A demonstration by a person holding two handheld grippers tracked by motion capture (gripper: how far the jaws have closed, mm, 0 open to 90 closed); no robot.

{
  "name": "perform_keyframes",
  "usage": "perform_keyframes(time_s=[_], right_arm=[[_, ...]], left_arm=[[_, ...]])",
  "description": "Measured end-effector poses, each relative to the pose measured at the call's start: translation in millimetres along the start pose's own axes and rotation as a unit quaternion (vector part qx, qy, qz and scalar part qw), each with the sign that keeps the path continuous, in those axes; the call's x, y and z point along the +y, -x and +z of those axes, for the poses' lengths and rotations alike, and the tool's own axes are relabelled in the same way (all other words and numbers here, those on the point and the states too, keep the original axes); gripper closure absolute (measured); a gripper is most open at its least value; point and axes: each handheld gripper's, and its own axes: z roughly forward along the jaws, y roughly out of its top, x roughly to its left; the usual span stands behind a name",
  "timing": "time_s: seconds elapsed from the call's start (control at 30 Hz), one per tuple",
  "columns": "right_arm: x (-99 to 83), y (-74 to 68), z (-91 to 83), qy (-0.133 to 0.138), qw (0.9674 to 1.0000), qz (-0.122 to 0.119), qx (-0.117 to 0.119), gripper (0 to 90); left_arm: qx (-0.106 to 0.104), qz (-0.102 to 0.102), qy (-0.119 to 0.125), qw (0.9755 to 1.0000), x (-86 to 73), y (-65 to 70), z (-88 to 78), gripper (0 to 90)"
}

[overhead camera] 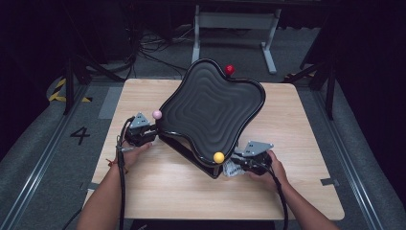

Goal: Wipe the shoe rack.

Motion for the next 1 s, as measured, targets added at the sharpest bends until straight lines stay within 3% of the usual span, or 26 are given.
perform_keyframes(time_s=[0.03, 0.07, 0.1, 0.27, 0.33, 0.37, 0.4, 0.47, 0.53, 0.57, 0.6, 0.63, 0.67, 0.8, 0.87, 0.97, 1.0], right_arm=[[-0.2, -8.0, 1.7, -0.002, 0.9999, 0.0, 0.014, 79.7], [-0.2, -8.0, 1.7, -0.002, 0.9999, 0.0, 0.014, 79.7], [0.9, -14.4, 6.2, -0.01, 0.9999, -0.008, 0.01, 79.6], [0.2, -12.7, 10.0, -0.003, 0.9999, -0.011, -0.008, 80.3], [-1.4, -4.2, 11.4, -0.004, 0.9995, -0.006, -0.032, 80.8], [-1.4, -4.2, 11.4, -0.004, 0.9995, -0.006, -0.032, 80.8], [-3.1, 5.8, 13.4, -0.004, 0.9984, 0.001, -0.057, 81.1], [-4.7, 17.9, 15.9, -0.005, 0.997, 0.013, -0.076, 81.1], [-6.9, 29.7, 18.2, -0.003, 0.9954, 0.032, -0.091, 81.1], [-6.9, 29.7, 18.2, -0.003, 0.9954, 0.032, -0.091, 81.1], [-8.7, 38.2, 18.9, -0.005, 0.9936, 0.042, -0.104, 81.1], [-8.7, 38.2, 18.9, -0.005, 0.9936, 0.042, -0.104, 81.1], [-11.6, 43.0, 16.5, -0.006, 0.9916, 0.055, -0.117, 81.1], [-19.8, 47.5, -3.8, 0.02, 0.9891, 0.071, -0.127, 81.1], [-21.6, 47.1, -11.6, 0.028, 0.9883, 0.076, -0.129, 81.1], [-24.8, 39.3, -41.5, 0.066, 0.986, 0.077, -0.133, 81.1], [-24.8, 39.3, -41.5, 0.066, 0.986, 0.077, -0.133, 81.1]], left_arm=[[-0.005, -0.006, 0.002, 1.0, -0.8, 1.3, -0.1, 74.4], [-0.007, -0.002, 0.003, 1.0, -1.0, 1.3, -0.6, 74.4], [-0.011, -0.005, -0.002, 0.9999, -1.0, 3.8, -1.9, 74.5], [-0.009, 0.003, -0.004, 0.9999, -1.5, 5.5, -5.6, 74.4], [-0.011, 0.002, -0.002, 0.9999, -2.8, 7.9, -7.0, 74.4], [-0.013, 0.004, -0.003, 0.9999, -3.2, 9.0, -7.9, 74.4], [-0.015, 0.008, -0.001, 0.9999, -4.6, 11.3, -8.4, 74.4], [-0.022, 0.011, 0.004, 0.9997, -5.6, 14.1, -7.9, 74.5], [-0.022, 0.013, 0.007, 0.9997, -5.8, 15.0, -7.5, 74.4], [-0.028, 0.007, 0.005, 0.9996, -6.0, 17.0, -7.3, 74.4], [-0.032, 0.014, 0.007, 0.9994, -5.7, 19.8, -6.6, 74.4], [-0.032, 0.014, 0.007, 0.9994, -5.7, 19.8, -6.6, 74.4], [-0.033, 0.015, 0.007, 0.9993, -6.1, 20.9, -6.7, 74.4], [-0.034, 0.012, 0.006, 0.9993, -6.5, 25.5, -8.1, 74.4], [-0.033, 0.014, 0.002, 0.9993, -6.2, 26.0, -8.9, 74.4], [-0.035, 0.014, 0.0, 0.9993, -6.5, 29.9, -10.3, 74.3], [-0.035, 0.014, 0.0, 0.9993, -6.5, 29.9, -10.3, 74.3]])
